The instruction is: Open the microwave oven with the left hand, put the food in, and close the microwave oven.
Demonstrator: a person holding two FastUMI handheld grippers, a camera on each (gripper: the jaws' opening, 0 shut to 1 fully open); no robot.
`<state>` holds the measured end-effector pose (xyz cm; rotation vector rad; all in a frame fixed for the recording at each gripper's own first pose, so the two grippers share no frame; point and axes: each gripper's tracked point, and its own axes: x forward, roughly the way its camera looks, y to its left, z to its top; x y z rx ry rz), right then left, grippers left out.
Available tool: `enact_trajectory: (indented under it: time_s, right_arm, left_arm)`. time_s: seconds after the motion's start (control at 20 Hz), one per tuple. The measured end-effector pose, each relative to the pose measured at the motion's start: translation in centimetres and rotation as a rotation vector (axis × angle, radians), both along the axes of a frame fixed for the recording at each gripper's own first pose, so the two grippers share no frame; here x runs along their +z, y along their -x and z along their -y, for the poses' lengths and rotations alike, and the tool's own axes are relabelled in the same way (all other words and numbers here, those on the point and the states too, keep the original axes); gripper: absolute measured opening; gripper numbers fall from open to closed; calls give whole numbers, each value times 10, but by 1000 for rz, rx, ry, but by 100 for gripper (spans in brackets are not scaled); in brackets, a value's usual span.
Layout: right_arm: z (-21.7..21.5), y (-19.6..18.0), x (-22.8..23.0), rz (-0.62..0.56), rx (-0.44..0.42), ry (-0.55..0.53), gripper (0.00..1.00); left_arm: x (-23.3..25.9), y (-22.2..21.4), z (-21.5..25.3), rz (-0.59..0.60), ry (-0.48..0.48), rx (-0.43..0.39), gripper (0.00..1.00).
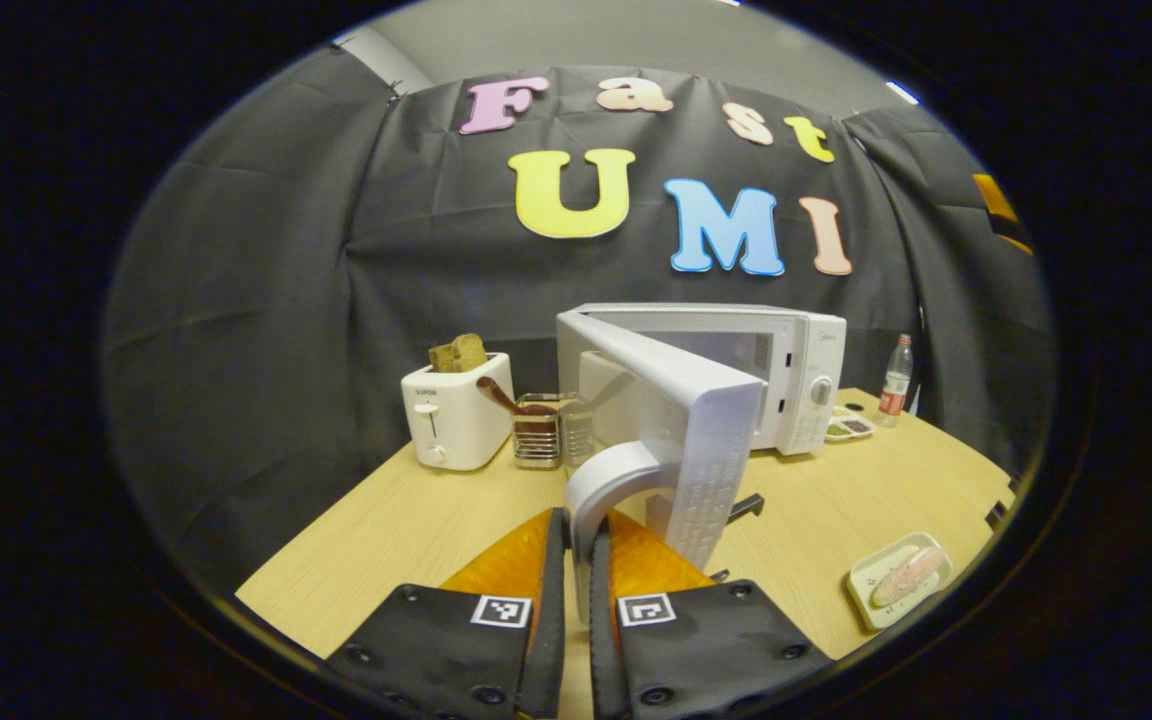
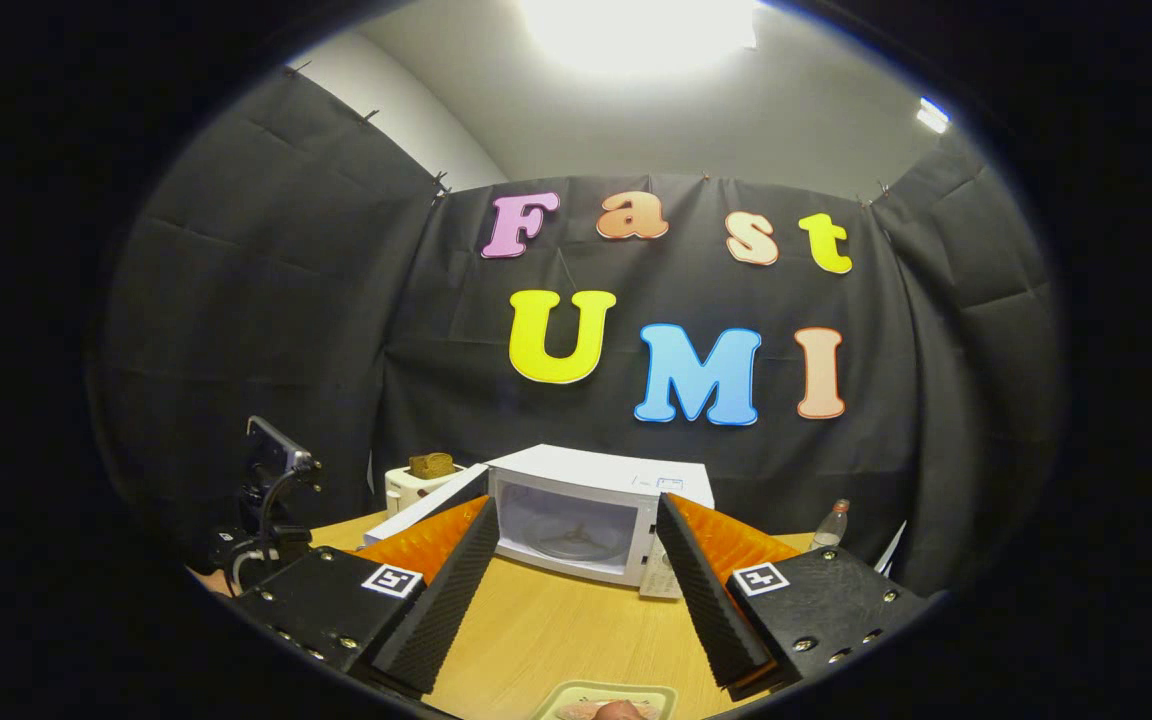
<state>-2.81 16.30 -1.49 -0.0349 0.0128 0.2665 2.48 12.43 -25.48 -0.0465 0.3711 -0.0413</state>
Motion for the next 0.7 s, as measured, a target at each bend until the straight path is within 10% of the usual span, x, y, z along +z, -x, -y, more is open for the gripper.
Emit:
enact_trajectory:
  time_s: [0.3, 0.7]
  right_arm:
    - [16, -18, -12, -37, 87, 6, 97]
    - [24, -32, -58, -134, 345, 72, 97]
  left_arm:
    - [32, 29, -8, 53, -78, 120, 64]
    - [105, 86, -12, 130, -138, 332, 92]
